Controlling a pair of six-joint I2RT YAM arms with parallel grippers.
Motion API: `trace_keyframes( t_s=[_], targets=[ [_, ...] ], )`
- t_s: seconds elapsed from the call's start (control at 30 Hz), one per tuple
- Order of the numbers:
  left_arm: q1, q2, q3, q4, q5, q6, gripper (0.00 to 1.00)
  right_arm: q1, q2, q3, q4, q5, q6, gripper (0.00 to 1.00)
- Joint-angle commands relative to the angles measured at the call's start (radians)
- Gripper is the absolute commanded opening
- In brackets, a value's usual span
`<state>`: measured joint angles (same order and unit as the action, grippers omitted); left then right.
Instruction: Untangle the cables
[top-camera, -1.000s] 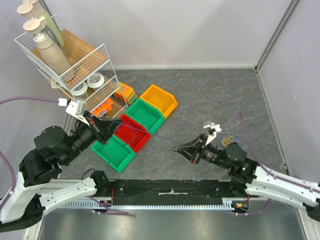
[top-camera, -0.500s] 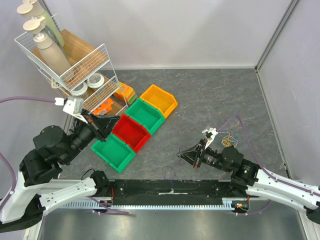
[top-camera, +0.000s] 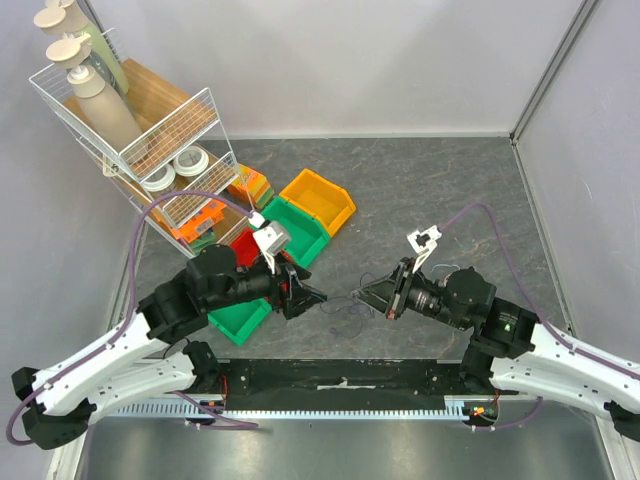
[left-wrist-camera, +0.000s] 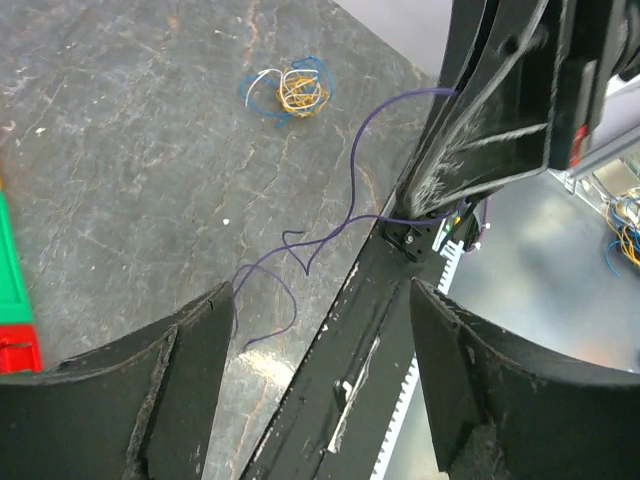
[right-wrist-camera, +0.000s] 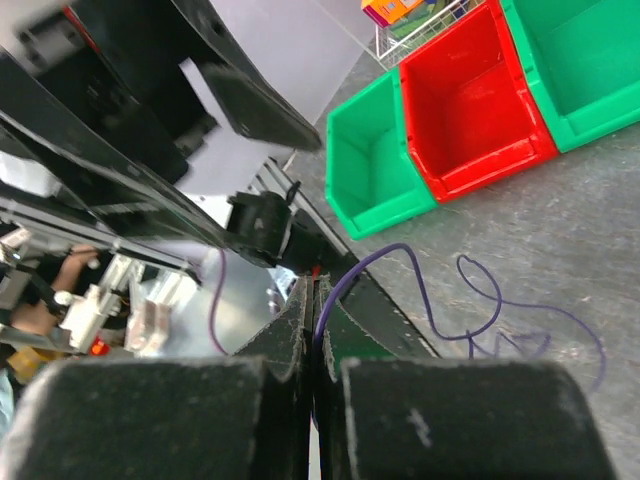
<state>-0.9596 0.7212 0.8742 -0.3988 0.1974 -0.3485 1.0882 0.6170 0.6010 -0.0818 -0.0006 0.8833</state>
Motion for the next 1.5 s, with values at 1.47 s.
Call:
trace_keyframes(
  t_s=[1.47],
  targets=[
    [-0.149, 0.184, -0.195, 0.609, 0.142, 0.120, 0.72, 0.001, 0.144, 0.267, -0.087, 0.063, 0.190, 0.00]
  ],
)
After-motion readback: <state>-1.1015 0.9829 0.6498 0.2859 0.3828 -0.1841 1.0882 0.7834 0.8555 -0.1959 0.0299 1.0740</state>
